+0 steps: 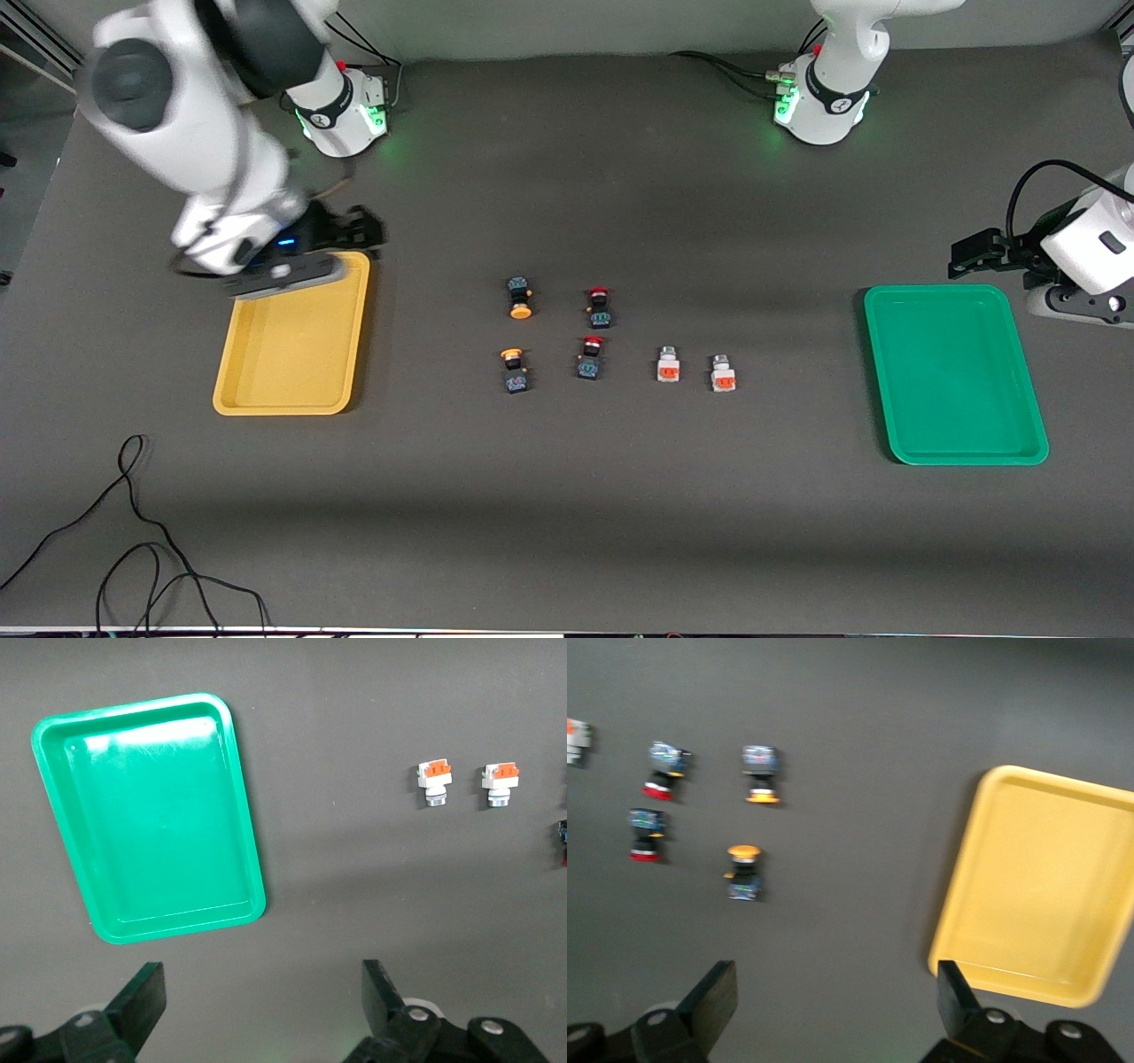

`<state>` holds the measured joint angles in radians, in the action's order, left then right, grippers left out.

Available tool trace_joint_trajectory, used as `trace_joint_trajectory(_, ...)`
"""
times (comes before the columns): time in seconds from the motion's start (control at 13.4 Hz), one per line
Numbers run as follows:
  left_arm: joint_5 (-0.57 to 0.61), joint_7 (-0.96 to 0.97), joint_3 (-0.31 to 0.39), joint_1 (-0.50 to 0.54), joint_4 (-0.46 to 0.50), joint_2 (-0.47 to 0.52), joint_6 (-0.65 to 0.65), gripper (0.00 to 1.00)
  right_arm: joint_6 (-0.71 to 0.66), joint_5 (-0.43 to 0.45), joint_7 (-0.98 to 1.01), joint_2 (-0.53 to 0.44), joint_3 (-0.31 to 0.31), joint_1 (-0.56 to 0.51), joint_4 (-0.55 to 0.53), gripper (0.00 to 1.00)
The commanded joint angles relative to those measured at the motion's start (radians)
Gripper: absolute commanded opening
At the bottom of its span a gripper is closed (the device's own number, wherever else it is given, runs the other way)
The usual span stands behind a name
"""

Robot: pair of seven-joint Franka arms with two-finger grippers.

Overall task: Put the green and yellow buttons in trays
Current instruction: 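Reach the right gripper to a yellow button while the left reaches a white button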

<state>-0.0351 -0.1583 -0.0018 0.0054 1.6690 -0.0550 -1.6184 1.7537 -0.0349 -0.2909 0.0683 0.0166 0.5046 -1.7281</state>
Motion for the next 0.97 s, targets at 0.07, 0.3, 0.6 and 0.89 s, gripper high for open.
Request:
trace_joint_trajectory(0.07,-0.012,-0.007,-0.004,-0.01,0.003,0.011,0.009,0.99,0.093,-0.011,-0.21,0.057,0.014,0.171,-0.002,1.0)
trace_joint_trajectory(0.3,-0.016,0.022,-0.011,-0.05,-0.005,-0.006,-0.011,0.98,0.125,-0.005,-0.283,0.047,0.014,0.238,-0.059,1.0)
trace_joint_trajectory(0.6,-0.034,0.164,-0.011,-0.131,-0.014,-0.046,-0.058,0.98,0.304,0.001,-0.284,0.034,0.016,0.246,-0.23,1.0)
trace_joint_trajectory(0.89,-0.034,0.317,-0.011,-0.228,-0.011,-0.121,-0.138,0.96,0.605,0.003,-0.284,0.112,0.017,0.246,-0.401,1.0)
